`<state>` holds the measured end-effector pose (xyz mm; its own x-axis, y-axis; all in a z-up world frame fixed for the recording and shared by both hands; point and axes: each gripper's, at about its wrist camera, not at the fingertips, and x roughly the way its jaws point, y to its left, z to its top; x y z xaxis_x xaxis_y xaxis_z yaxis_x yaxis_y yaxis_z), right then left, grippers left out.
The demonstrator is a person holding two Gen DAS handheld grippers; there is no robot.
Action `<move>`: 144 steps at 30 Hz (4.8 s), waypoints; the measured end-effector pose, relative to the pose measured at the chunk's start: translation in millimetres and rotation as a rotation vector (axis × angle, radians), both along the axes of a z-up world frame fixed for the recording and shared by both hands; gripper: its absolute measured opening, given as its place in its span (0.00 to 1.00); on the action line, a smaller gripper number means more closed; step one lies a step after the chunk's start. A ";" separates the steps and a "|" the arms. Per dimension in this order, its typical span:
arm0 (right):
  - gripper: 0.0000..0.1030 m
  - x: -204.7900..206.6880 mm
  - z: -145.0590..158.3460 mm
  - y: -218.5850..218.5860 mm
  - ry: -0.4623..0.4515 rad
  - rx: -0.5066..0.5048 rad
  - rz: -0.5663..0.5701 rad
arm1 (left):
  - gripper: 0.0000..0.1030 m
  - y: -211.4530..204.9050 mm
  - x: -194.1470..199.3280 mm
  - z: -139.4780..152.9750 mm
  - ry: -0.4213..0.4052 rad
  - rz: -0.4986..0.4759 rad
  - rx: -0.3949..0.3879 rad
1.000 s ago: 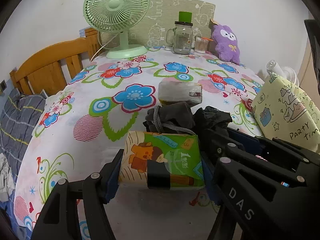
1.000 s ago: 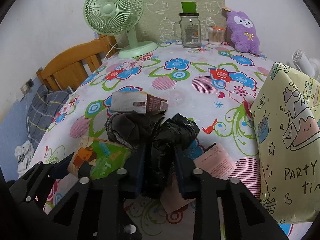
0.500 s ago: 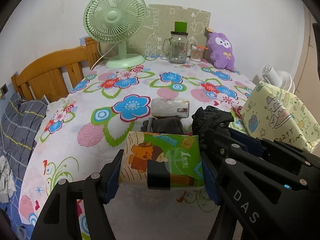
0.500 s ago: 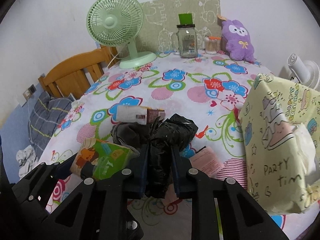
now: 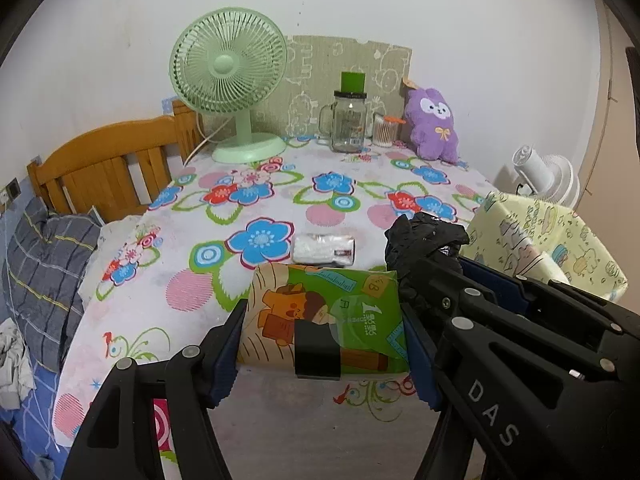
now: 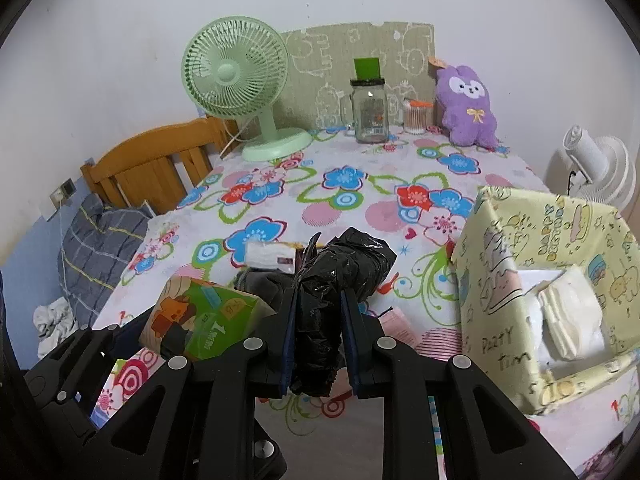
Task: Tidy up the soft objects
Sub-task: 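Grasp the green diaper pack with the left tool while the right tool grasps the black bag, then carry the green pack and black bag over the gift-wrapped box, then open the left tool dropping the green pack while the right tool releases the black bag into the box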
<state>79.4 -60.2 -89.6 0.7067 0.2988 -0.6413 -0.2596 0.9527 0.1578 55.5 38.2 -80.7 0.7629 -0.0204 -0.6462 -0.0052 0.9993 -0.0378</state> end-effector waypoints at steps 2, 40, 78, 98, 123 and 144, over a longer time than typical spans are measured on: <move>0.23 -2.9 6.5 -1.5 -0.013 -0.003 -0.001 | 0.70 -0.6 -2.4 5.2 -0.013 -0.002 -0.004; 0.23 -5.1 81.6 -60.6 -0.121 -0.021 -0.036 | 0.70 -62.3 3.6 73.1 -0.110 -0.073 0.003; 0.23 10.0 53.6 -176.7 -0.064 -0.045 -0.218 | 0.70 -175.9 38.4 43.2 -0.040 -0.311 -0.026; 0.23 29.4 5.7 -217.2 0.073 -0.058 -0.308 | 0.70 -218.9 55.2 5.4 0.088 -0.392 -0.005; 0.67 27.9 6.5 -226.5 0.056 -0.035 -0.309 | 0.93 -219.6 53.9 11.1 0.072 -0.337 0.075; 0.89 -2.0 38.8 -184.3 -0.024 -0.034 -0.298 | 0.98 -175.6 28.5 38.6 0.003 -0.309 0.045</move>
